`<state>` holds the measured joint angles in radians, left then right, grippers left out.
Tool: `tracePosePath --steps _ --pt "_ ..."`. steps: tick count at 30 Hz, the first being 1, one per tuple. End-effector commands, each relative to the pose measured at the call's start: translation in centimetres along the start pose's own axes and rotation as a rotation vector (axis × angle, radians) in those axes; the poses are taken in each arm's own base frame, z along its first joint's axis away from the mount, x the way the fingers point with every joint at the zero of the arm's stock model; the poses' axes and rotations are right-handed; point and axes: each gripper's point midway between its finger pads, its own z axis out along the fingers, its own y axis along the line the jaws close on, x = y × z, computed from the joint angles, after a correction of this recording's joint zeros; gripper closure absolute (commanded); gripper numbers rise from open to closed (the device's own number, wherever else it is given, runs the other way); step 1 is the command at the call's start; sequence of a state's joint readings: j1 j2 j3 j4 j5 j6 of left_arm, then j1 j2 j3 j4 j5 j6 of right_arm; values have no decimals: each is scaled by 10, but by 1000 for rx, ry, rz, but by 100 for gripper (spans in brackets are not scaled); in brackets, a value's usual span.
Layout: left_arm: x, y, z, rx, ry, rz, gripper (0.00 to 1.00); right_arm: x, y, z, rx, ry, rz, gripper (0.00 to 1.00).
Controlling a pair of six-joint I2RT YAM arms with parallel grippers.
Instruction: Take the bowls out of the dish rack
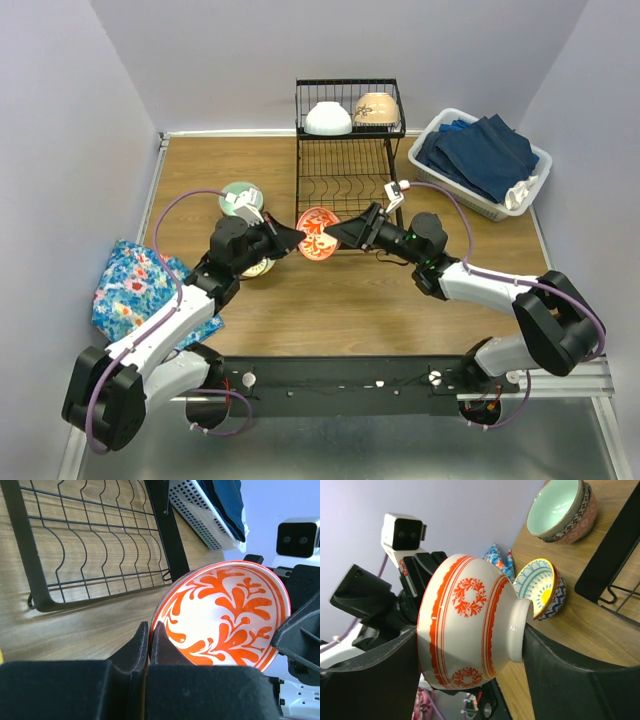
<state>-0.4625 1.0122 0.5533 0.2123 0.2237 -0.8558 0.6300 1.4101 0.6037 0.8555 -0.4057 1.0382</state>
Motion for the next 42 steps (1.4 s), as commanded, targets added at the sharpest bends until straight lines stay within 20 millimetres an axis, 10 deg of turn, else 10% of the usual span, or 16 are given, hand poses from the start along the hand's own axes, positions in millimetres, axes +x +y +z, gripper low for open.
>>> tracePosePath --steps 1,5,22,36,42 --pt "-8 37 -12 -142 -41 2 100 -14 14 9 -44 -36 -108 16" --pt "-19 46 -19 -160 -67 -26 100 -12 3 13 -10 -18 -124 0" --pt "-47 131 -92 -665 -109 88 100 -27 -37 6 261 -11 -305 0" --pt "-44 161 -79 -736 -53 137 100 -39 -47 -16 382 -10 -469 0" --pt "-41 167 -75 -742 -31 143 76 -45 -46 -23 414 -8 -526 0"
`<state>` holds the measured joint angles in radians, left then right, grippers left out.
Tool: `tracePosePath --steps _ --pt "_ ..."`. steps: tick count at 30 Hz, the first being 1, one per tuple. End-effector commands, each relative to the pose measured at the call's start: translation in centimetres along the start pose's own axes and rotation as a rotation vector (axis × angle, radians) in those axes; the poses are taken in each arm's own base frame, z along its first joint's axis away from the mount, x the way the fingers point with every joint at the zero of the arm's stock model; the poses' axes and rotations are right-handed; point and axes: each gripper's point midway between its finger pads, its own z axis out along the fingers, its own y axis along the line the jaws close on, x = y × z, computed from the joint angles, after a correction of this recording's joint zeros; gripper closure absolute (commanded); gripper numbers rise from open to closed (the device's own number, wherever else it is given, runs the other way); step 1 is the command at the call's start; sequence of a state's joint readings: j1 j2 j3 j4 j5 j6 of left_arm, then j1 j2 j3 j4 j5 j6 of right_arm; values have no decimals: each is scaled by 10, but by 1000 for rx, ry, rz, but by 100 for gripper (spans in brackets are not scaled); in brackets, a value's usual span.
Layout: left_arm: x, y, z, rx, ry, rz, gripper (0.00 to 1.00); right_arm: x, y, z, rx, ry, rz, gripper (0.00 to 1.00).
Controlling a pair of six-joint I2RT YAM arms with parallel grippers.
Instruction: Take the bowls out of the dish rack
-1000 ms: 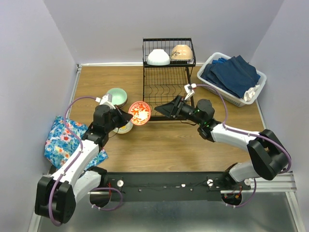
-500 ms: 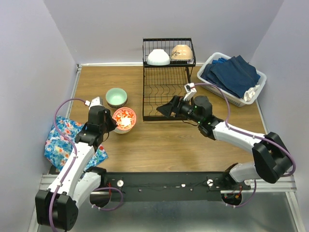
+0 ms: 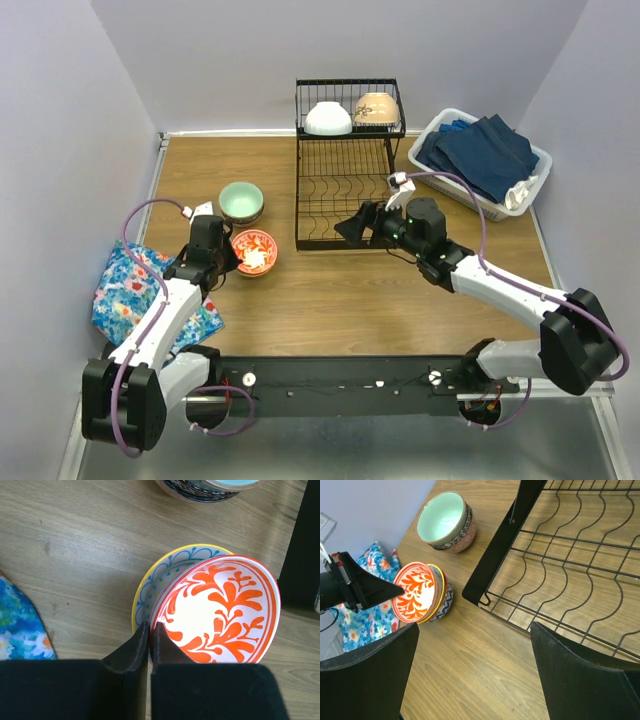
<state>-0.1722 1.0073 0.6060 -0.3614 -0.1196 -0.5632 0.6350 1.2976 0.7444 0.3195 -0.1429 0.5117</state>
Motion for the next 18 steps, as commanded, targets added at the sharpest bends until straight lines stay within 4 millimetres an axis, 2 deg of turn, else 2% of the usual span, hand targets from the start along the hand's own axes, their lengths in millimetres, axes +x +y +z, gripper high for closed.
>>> tracePosePath --steps 1,2,3,7,8,11,12,14,15,16,18 --pt "-25 -11 -1 38 -80 13 72 -19 -3 -7 49 -32 -86 0" --pt "-26 -12 -2 39 -83 16 68 -20 -3 -8 50 -31 -95 0" --pt "-27 -12 -2 41 -87 17 59 -23 -3 -8 52 -33 -121 0" --pt "-31 -13 -7 52 -104 22 42 -31 -8 -8 96 -31 -164 0" --pt "-31 -13 -8 50 -104 25 41 -41 -5 -8 96 -49 -179 0" --pt "-34 -13 -15 53 -115 39 27 -51 -8 -8 130 -43 -242 0" --pt "-35 -13 -17 55 -119 43 21 -64 -4 -8 125 -58 -295 0" --pt "-41 -13 -25 58 -140 59 15 -75 -14 -9 193 -54 -372 0" --pt "-42 -11 -28 50 -149 77 9 -96 -12 -11 218 -81 -462 0" --pt "-45 -10 -34 51 -162 86 8 -98 -27 -12 302 -56 -498 0" --pt "-46 -8 -39 45 -173 106 6 -119 -37 -14 369 -44 -645 0"
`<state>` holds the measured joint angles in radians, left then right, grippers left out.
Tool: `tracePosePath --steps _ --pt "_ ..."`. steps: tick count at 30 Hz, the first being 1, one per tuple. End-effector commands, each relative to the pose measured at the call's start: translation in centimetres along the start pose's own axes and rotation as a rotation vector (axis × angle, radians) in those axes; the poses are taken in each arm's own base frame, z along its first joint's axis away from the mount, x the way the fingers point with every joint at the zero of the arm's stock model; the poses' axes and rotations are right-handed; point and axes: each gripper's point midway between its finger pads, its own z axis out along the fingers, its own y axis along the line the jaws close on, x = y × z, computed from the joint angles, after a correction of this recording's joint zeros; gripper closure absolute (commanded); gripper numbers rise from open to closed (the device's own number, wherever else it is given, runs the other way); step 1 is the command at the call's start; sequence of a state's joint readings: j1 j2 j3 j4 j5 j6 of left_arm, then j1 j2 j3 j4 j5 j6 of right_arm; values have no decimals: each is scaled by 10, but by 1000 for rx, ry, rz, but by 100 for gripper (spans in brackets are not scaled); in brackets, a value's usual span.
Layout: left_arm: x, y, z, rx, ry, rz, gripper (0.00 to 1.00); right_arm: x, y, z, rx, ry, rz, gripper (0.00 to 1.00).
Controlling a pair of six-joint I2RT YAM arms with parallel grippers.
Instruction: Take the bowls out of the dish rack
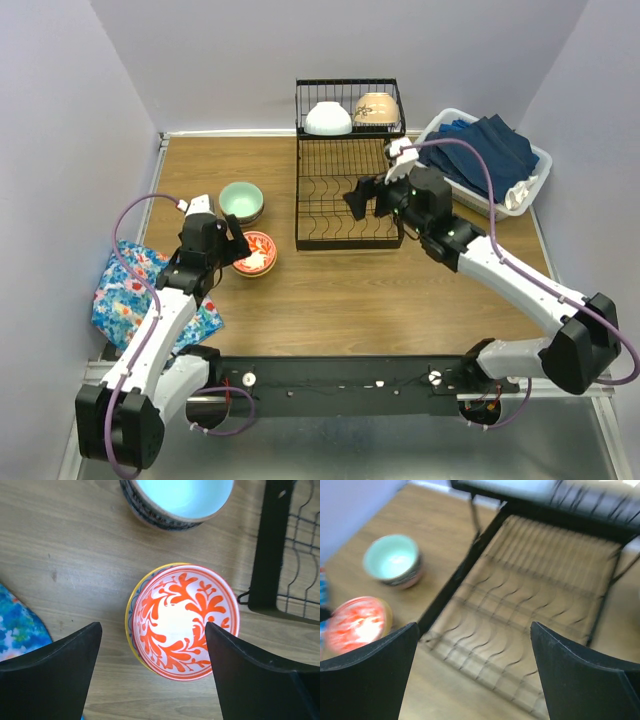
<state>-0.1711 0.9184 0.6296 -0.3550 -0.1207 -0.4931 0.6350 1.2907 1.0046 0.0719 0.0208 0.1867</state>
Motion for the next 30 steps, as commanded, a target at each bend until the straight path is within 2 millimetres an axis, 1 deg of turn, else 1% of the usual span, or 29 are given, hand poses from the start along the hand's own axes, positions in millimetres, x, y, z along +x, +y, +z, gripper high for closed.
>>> tracePosePath --steps 1,2,3,4,5,6,7,8,9,10,11,12,13,14,15,16,17,18,19,21,22,23,24,25,26,28,29,30 --pt "-21 5 -22 -20 -71 63 6 -45 -50 0 224 31 -365 0" --pt "-21 7 -24 -23 -72 68 2 -48 -58 6 234 46 -397 0" --pt "-19 8 -25 -25 -71 72 1 -55 -63 8 234 51 -453 0" --pt "-18 10 -28 -24 -77 78 1 -73 -62 9 223 21 -471 0" --pt "-16 10 -29 -20 -79 77 1 -73 -72 16 229 34 -484 0" --pt "-15 11 -30 -17 -84 76 1 -78 -75 19 221 32 -509 0" --pt "-15 10 -32 -7 -98 76 1 -82 -71 24 174 26 -516 0" --pt "-13 8 -33 10 -99 77 1 -99 -77 25 174 -3 -520 0" --pt "-13 7 -33 18 -102 78 1 -98 -79 34 156 2 -532 0" --pt "-12 6 -33 25 -106 80 1 -102 -75 38 121 -10 -543 0" --pt "-11 6 -32 31 -108 85 1 -113 -71 41 94 -36 -557 0" --pt "-11 5 -32 36 -110 88 1 -108 -70 51 62 -23 -590 0" --pt "-12 4 -31 42 -119 89 1 -106 -60 55 -6 -20 -608 0" --pt "-14 3 -31 44 -125 92 1 -106 -57 60 -36 -18 -627 0" --pt "-16 2 -31 49 -131 94 1 -117 -53 63 -58 -37 -664 0" --pt "-17 1 -31 54 -137 95 1 -102 -50 76 -114 9 -670 0" --pt "-18 1 -31 55 -141 96 1 -101 -50 81 -131 19 -684 0" --pt "-18 1 -31 57 -144 101 1 -118 -47 83 -139 -10 -721 0" --pt "-19 0 -31 59 -148 102 1 -101 -48 95 -177 37 -725 0" --pt "-20 1 -31 57 -154 112 1 -100 -49 103 -202 43 -751 0" --pt "-21 1 -31 57 -159 113 1 -107 -45 106 -221 23 -759 0" --pt "-23 1 -31 56 -164 115 1 -102 -47 114 -236 30 -755 0" --pt "-24 1 -31 56 -167 115 1 -101 -45 117 -256 28 -760 0" --pt "-23 1 -29 51 -161 119 1 -108 -38 117 -294 5 -765 0" --pt "-23 1 -29 52 -161 120 1 -100 -36 123 -320 17 -761 0" --pt "-22 1 -28 53 -155 124 1 -96 -32 127 -364 22 -770 0" --pt "-22 1 -27 50 -153 129 1 -101 -29 128 -373 9 -774 0" --pt "-22 1 -27 51 -154 127 1 -94 -30 134 -384 21 -768 0"
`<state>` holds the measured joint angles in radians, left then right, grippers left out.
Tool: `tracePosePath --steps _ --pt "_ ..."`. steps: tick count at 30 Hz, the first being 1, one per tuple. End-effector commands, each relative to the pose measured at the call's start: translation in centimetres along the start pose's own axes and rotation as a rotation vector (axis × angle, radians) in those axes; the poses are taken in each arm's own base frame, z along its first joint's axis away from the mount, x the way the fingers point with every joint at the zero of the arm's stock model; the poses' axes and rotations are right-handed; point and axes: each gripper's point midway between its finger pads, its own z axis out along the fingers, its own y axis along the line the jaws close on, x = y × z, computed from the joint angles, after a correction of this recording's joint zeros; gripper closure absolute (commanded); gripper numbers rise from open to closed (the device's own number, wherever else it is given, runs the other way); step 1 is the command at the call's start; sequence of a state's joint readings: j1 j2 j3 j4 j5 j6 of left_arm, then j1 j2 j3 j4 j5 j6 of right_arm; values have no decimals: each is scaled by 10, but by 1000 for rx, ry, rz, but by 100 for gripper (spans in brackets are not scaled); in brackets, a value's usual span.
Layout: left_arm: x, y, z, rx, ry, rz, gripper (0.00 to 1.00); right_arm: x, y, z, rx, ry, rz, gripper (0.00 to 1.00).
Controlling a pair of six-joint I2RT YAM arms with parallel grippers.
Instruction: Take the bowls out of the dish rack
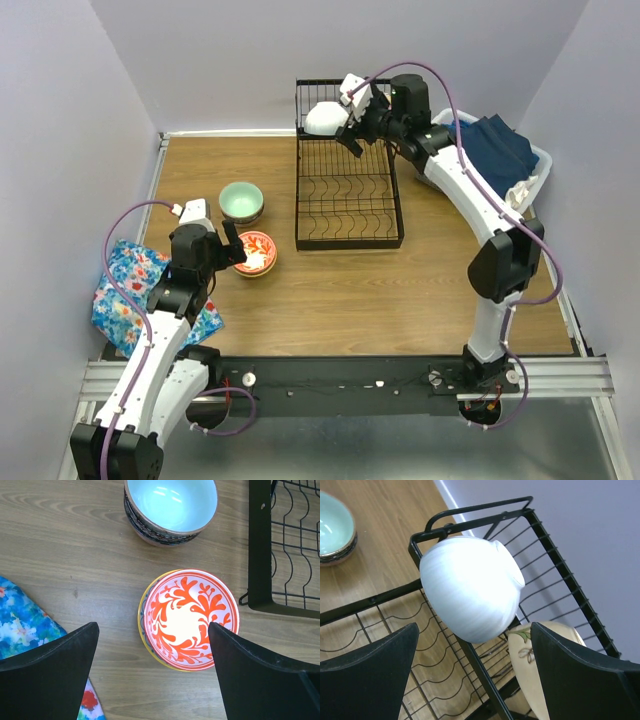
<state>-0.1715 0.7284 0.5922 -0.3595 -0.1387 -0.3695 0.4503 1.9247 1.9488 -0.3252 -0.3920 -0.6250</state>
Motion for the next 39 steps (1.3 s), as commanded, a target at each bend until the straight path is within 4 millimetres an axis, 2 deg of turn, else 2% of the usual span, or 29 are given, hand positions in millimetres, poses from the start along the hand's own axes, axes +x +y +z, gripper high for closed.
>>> tracePosePath --steps 1,3,5,6,7,11,13,14,16,18,19,20,21,22,23,24,25,27,29,33,35,39 --pt "-2 -1 3 11 -10 26 1 -7 14 11 -123 -56 -27 0" --pt "-1 -1 4 9 -5 28 1 -1 17 16 -120 -54 -9 0" --pt "-1 -1 4 9 -4 28 1 0 9 20 -68 -68 -16 0" --pt "-2 -1 4 9 -4 26 1 8 10 22 -56 -59 -3 0" --pt "-1 -2 5 9 -1 29 1 5 3 23 -22 -75 -13 0" --pt "0 -2 6 12 7 29 1 -13 -5 17 10 -113 20 0" --pt "1 -2 7 13 9 30 1 -23 -4 10 22 -149 63 0" --pt "1 -3 7 15 11 31 1 -36 -8 -3 37 -180 72 0" --pt "2 -3 8 18 13 31 1 -51 -12 -16 59 -239 133 0" --pt "3 -3 9 20 21 32 1 -55 -10 -35 68 -282 256 0" --pt "4 -4 9 23 23 32 1 -66 -19 -45 98 -350 290 0" --pt "4 -4 9 24 24 30 1 -47 -21 -49 109 -345 365 0" --pt "4 -4 10 25 25 32 1 -54 -24 -63 109 -391 502 0" --pt "5 -5 10 26 29 32 1 -63 -33 -74 130 -456 530 0" --pt "6 -5 11 26 32 31 1 -59 -41 -80 167 -473 587 0" --pt "7 -5 11 27 36 30 1 -54 -37 -87 173 -487 699 0" --pt "8 -6 11 30 38 31 1 -59 -42 -93 200 -526 736 0" --pt "8 -8 11 40 42 30 1 -51 -47 -96 258 -543 840 3" --pt "9 -9 11 44 43 31 1 -53 -53 -101 288 -578 969 4" --pt "11 -12 11 54 48 37 1 -49 -55 -103 301 -640 1180 3" --pt "11 -13 11 57 47 36 1 -37 -57 -101 336 -641 1315 3" --pt "11 -14 10 61 47 37 1 -20 -62 -101 441 -649 1449 3"
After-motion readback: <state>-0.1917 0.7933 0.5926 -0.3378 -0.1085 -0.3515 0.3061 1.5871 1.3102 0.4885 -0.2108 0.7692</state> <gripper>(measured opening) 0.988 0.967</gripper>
